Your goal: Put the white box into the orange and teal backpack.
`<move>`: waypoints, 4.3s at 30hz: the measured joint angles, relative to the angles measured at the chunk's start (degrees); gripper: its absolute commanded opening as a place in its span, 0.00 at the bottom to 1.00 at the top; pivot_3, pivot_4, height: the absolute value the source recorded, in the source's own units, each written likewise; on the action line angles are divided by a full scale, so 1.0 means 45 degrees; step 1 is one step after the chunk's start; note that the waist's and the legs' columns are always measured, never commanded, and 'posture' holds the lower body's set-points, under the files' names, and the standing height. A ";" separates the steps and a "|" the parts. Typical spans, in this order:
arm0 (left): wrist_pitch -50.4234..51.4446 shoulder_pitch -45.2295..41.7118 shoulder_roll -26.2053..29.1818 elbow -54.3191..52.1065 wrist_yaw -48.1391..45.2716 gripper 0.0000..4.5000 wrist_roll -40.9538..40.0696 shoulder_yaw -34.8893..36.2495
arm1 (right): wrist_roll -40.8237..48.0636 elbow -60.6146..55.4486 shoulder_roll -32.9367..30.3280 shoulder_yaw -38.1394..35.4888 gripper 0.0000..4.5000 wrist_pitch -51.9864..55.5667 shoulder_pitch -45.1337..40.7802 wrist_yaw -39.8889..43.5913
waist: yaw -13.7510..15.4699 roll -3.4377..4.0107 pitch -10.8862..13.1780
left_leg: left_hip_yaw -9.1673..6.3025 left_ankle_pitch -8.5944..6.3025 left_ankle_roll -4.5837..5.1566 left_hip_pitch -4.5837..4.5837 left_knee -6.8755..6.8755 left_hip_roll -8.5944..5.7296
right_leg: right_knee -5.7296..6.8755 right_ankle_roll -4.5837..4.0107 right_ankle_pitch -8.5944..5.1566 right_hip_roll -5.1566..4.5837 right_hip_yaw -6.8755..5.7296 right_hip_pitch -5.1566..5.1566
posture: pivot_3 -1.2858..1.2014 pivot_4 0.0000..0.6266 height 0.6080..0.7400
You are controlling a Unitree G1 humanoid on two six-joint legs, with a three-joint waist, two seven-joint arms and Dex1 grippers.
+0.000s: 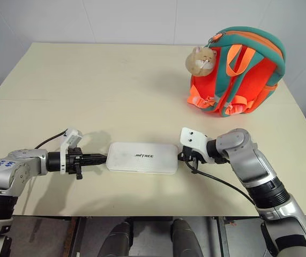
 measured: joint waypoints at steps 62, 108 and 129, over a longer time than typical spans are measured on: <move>-0.0483 -0.0046 -0.0760 0.0358 0.2055 0.99 -0.0919 0.3098 | 0.0061 0.0706 -0.1740 -0.0521 1.00 -0.2269 -0.0168 -0.1665 | -0.0009 0.0002 0.0003 | 0.0003 -0.0013 0.0011 -0.0005 0.0026 0.0002 | 0.0021 0.0013 -0.0005 0.0000 0.0002 -0.0002 | 0.52 0.24 1.00; 0.5529 -0.1053 -0.1570 0.2578 0.0758 0.99 -0.4089 0.1969 | -0.0979 0.1777 -0.0097 0.0470 1.00 -0.3702 -0.0630 -0.2547 | -0.0032 -0.0005 -0.0004 | -0.0001 -0.0003 -0.0001 0.0040 0.0044 0.0001 | 0.0051 0.0010 0.0001 0.0001 0.0001 0.0034 | 0.52 0.24 1.00; 0.5616 -0.1456 -0.2170 0.3524 0.0482 0.29 -0.4353 0.2075 | -0.1011 0.1846 -0.0084 0.0423 1.00 -0.3742 -0.0654 -0.2513 | -0.0020 -0.0008 -0.0005 | -0.0001 0.0002 -0.0004 0.0036 0.0047 0.0000 | 0.0053 0.0012 0.0004 0.0001 0.0000 0.0030 | 0.52 0.24 1.00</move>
